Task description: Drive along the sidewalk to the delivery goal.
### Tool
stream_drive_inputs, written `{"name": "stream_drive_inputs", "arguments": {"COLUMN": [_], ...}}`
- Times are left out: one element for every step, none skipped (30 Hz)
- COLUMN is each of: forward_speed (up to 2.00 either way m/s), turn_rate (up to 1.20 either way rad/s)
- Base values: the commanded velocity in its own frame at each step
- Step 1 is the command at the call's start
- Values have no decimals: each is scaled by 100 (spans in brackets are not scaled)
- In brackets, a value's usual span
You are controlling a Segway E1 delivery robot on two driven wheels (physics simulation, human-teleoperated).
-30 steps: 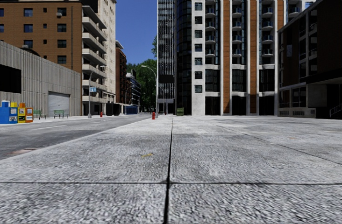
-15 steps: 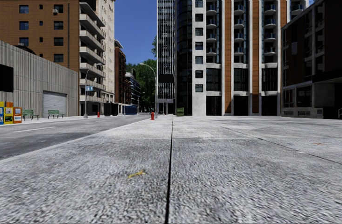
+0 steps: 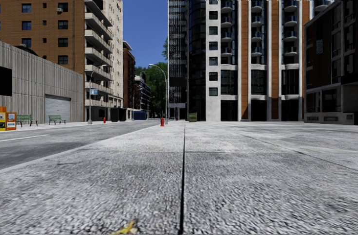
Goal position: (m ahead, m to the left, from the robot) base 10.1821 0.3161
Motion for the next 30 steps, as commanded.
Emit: {"name": "stream_drive_inputs", "arguments": {"forward_speed": [200,200,200,200,200,200,200,200,200,200,200,200,200,200,200,200,200,200,200,200,200,200,200,200,200,200,200,200,200,200], "turn_rate": [32,33,33,33,33,33,33,33,33,33,33,33,27,0,0,0,0,0,0,0,0,0,0,0,0,0,0,0,0,0]}}
